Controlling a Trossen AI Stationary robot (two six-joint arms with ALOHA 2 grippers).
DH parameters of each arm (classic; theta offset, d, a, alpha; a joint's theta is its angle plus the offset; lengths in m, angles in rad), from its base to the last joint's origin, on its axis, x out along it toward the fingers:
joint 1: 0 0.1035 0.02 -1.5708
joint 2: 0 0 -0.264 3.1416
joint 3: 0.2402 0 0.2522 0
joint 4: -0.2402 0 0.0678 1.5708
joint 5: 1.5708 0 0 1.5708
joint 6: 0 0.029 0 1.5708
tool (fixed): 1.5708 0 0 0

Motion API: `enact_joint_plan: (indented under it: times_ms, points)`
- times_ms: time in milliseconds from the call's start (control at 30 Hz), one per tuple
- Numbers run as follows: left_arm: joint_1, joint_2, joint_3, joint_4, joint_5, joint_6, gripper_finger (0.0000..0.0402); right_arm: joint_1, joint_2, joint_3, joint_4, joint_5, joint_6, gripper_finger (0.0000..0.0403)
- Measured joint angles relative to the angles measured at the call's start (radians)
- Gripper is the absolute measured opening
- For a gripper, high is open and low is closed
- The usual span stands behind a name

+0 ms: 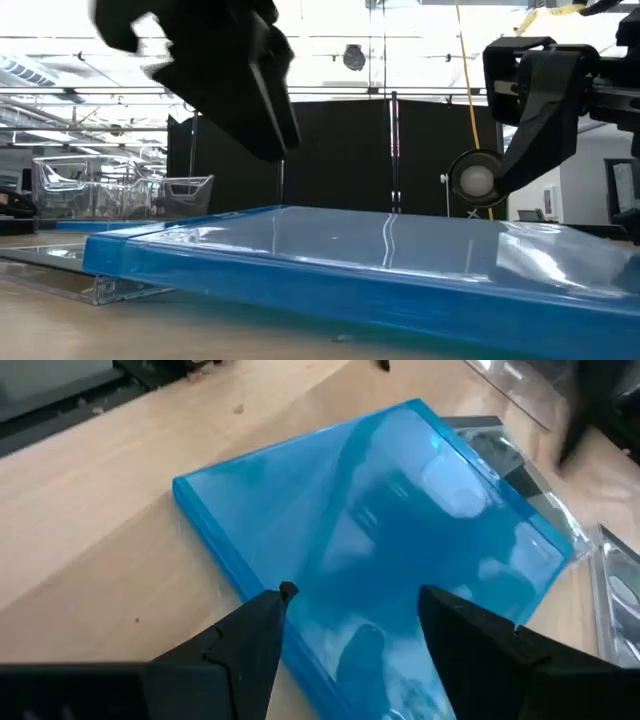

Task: Pick & place jewel cases by type
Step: Put the top blue CD case into the top transparent bin

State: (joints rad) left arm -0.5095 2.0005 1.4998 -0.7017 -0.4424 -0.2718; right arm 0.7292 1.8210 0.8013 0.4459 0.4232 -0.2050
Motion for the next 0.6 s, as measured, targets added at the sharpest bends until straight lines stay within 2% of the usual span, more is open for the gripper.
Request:
enact_joint_plan:
  times_ms: [200, 333, 467, 600]
  points:
    - [-0.097, 0.067, 0.013, 0.0, 0.025, -0.128, 0.0308, -0.001, 0.0, 0.0, -0.003, 0.002, 0.008, 0.0221]
    - [-0.153, 0.129, 0.071, -0.017, 0.005, -0.184, 0.0308, -0.003, 0.0, 0.0, -0.002, 0.037, 0.008, 0.0221]
    - [-0.189, 0.202, 0.189, -0.137, -0.058, -0.184, 0.0307, -0.003, 0.0, 0.0, -0.001, 0.068, 0.012, 0.0221]
    - [-0.206, 0.27, 0.321, -0.255, -0.061, -0.187, 0.0307, -0.003, 0.0, 0.0, -0.002, 0.076, 0.053, 0.0221]
